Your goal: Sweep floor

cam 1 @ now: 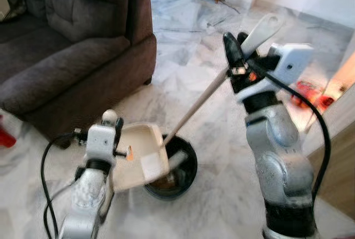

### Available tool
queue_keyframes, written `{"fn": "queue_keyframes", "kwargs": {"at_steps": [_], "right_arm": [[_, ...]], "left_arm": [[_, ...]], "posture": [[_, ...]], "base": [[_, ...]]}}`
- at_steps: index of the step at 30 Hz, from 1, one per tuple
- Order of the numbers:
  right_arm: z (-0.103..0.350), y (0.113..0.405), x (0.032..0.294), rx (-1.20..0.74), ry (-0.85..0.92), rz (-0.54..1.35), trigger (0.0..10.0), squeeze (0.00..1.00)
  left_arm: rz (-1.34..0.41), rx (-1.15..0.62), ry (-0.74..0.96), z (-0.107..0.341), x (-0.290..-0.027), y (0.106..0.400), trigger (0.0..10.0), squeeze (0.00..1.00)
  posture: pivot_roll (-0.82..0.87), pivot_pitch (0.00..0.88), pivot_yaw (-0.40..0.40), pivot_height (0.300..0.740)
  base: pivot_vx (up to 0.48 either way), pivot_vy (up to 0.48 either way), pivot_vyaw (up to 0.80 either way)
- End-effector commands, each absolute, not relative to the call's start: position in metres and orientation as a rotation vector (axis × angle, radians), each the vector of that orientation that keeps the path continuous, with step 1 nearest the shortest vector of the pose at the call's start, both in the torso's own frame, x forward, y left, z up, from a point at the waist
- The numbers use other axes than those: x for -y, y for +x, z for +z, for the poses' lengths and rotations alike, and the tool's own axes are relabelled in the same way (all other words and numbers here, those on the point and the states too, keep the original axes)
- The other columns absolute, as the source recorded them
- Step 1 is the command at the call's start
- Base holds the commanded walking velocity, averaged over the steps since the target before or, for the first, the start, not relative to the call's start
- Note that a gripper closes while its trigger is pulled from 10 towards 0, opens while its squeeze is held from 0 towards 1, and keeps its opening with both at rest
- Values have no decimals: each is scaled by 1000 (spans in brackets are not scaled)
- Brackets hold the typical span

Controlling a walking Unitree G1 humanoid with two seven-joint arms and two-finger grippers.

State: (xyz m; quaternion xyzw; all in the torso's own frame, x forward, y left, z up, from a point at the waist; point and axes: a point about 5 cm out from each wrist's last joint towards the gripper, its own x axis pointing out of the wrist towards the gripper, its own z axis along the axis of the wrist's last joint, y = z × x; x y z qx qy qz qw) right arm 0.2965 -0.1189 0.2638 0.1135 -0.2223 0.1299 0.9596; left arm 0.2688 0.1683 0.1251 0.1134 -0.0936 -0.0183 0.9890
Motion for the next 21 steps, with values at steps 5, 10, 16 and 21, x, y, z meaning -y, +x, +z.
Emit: {"fn": "queue_keyframes", "kwargs": {"at_steps": [5, 10, 16, 21], "right_arm": [[281, 289, 112, 541, 252, 300, 10000, 0], [281, 289, 112, 544, 222, 288, 10000, 0], [278, 290, 110, 541, 192, 266, 10000, 0], [280, 288, 110, 576, 133, 231, 10000, 0]], "left_arm": [[-43, 231, 224, 133, -167, 269, 10000, 0], [-45, 235, 222, 133, -167, 269, 10000, 0], [-56, 236, 214, 133, -165, 268, 10000, 0], [-56, 233, 214, 132, -165, 267, 10000, 0]], "posture": [[171, 130, -23, 740], [171, 134, -23, 740], [171, 137, -24, 740], [171, 137, -24, 740]], "base": [[271, 0, 0], [161, 0, 0], [0, 0, 0], [0, 0, 0]]}}
